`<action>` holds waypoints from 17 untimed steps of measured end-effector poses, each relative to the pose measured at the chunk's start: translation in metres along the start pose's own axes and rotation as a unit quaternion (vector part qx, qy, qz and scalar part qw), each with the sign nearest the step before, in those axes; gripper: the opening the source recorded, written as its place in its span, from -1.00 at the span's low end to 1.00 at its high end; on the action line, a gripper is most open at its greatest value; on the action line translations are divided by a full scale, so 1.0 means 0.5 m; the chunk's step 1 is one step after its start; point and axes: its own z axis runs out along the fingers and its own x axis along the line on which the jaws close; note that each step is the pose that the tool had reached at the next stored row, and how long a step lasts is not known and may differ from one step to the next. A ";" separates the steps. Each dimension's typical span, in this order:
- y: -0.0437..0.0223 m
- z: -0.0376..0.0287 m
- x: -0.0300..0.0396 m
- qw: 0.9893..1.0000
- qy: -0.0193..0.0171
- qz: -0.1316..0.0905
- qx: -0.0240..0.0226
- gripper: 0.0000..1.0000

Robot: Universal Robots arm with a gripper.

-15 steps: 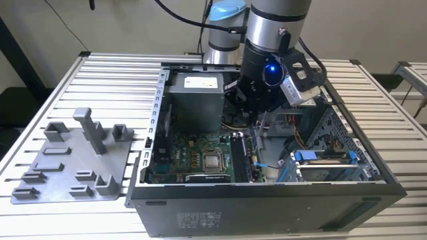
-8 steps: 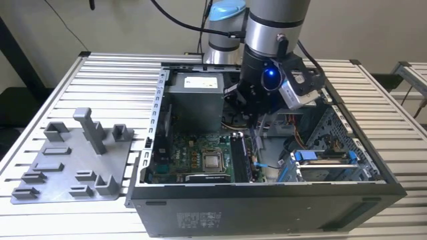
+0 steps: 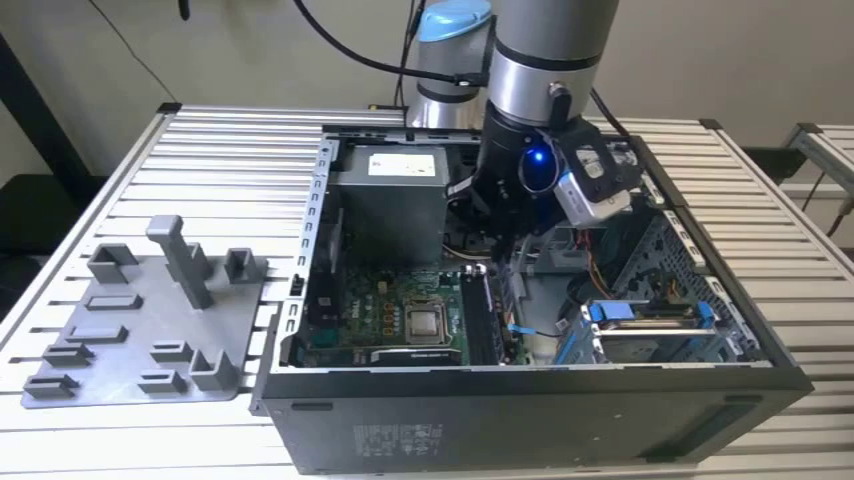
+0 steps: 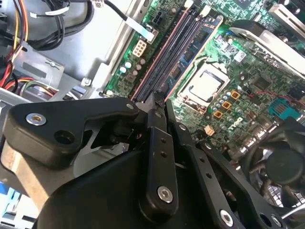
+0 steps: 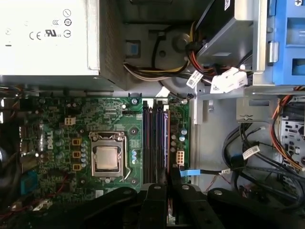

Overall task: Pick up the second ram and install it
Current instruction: 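Insert the second ram into the second slot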

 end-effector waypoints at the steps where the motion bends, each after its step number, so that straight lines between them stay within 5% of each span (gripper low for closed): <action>1: 0.000 0.004 0.001 1.000 0.000 0.000 0.000 -0.72; 11: 0.000 0.028 0.013 1.000 0.000 0.000 0.000 -0.72; 17: 0.001 0.050 0.032 1.000 0.000 0.002 -0.001 -0.72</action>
